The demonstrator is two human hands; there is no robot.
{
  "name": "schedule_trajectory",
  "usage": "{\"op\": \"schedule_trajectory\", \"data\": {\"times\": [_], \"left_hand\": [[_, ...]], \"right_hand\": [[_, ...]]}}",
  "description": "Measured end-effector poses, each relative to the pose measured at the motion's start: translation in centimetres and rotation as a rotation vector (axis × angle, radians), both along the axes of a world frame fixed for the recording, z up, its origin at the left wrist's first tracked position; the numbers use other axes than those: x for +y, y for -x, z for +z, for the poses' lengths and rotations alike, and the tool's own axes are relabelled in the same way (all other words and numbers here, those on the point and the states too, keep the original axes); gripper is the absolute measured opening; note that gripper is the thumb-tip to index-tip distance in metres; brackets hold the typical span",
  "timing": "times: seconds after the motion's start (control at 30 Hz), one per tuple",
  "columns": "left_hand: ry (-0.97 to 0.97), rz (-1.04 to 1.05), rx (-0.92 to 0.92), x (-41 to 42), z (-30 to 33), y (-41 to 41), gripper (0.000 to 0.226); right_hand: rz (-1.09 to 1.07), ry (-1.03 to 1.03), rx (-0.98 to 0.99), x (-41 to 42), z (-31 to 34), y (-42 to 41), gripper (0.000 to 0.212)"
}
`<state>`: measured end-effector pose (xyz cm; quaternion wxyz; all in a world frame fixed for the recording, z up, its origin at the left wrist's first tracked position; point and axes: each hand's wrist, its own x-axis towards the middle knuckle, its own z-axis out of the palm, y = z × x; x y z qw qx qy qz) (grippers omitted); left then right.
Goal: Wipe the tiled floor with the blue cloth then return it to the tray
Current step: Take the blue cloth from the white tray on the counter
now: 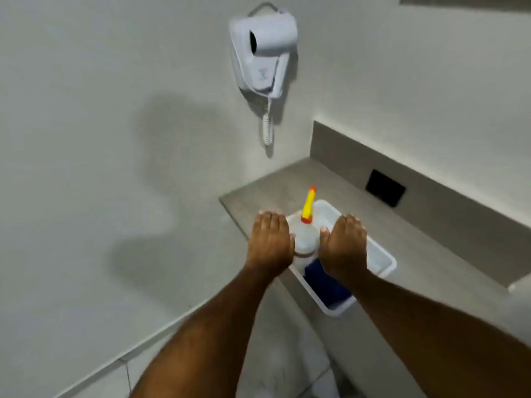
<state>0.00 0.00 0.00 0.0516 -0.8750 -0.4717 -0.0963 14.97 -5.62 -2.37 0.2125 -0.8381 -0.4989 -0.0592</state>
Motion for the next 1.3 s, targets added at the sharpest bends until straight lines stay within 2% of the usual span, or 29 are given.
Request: {"op": "schedule_trajectory", "data": {"times": [0.03, 0.13, 0.23, 0.3, 0.43, 0.53, 0.63, 0.8, 0.83, 0.93, 1.0, 1.1, 1.17, 1.23, 1.3], "left_hand": [[0.038, -0.039, 0.051, -0.8, -1.9, -0.7, 0.043], [0.157, -0.149, 0.044, -2.9, -6.8, -2.7, 0.037], [0.235, -0.017, 0.030, -2.2, -8.4, -5.2, 0.035], [0.347, 0.085, 0.120, -1.6, -8.9, -6.6, 0.036], [0.483, 0.155, 0.230, 0.0, -9.5, -7.9, 0.031], [0.575, 0.172, 0.162, 0.7, -9.1, -8.5, 0.021], [0.567, 0.105, 0.096, 0.8, -7.0, -8.6, 0.019], [0.533, -0.027, -0.230, -0.1, -1.7, -4.0, 0.027], [0.516, -0.064, -0.285, -0.4, -0.8, -2.6, 0.028], [0.507, -0.174, -0.465, -2.0, 0.6, 3.5, 0.023], [0.554, -0.192, -0.545, -3.0, -0.2, 7.8, 0.017], [0.644, -0.092, -0.556, -4.3, -6.0, 14.3, 0.020], [0.663, 0.102, -0.531, -5.7, -12.5, 18.1, 0.035], [0.662, 0.311, -0.444, -7.4, -20.7, 21.9, 0.051], [0.715, 0.422, -0.286, -9.4, -29.7, 25.0, 0.062]], "right_hand": [[-0.026, 0.092, 0.022, -1.1, -1.8, -1.0, 0.050], [0.015, 0.323, 0.119, -2.7, -6.0, -4.0, 0.032], [0.106, 0.543, 0.191, -1.4, -7.0, -5.5, 0.034], [0.110, 0.675, 0.240, 0.0, -6.9, -6.0, 0.042], [0.083, 0.755, 0.463, 2.6, -6.9, -7.0, 0.043], [0.092, 0.707, 0.649, 3.6, -7.1, -7.7, 0.038], [0.018, 0.579, 0.868, 3.3, -6.3, -8.1, 0.032], [0.072, 0.329, 1.020, -0.6, -0.8, -6.4, 0.020], [0.120, 0.286, 1.051, -1.6, 0.7, -5.3, 0.021], [0.273, 0.223, 1.159, -4.1, 4.1, 0.8, 0.049], [0.281, 0.213, 1.178, -5.2, 3.7, 5.0, 0.048], [0.197, 0.247, 1.246, -6.1, -2.3, 11.0, 0.036], [0.116, 0.332, 1.249, -6.6, -8.0, 14.3, 0.029], [0.027, 0.424, 1.224, -6.7, -15.6, 17.0, 0.027], [-0.044, 0.502, 1.176, -6.7, -24.1, 18.6, 0.034]]}}
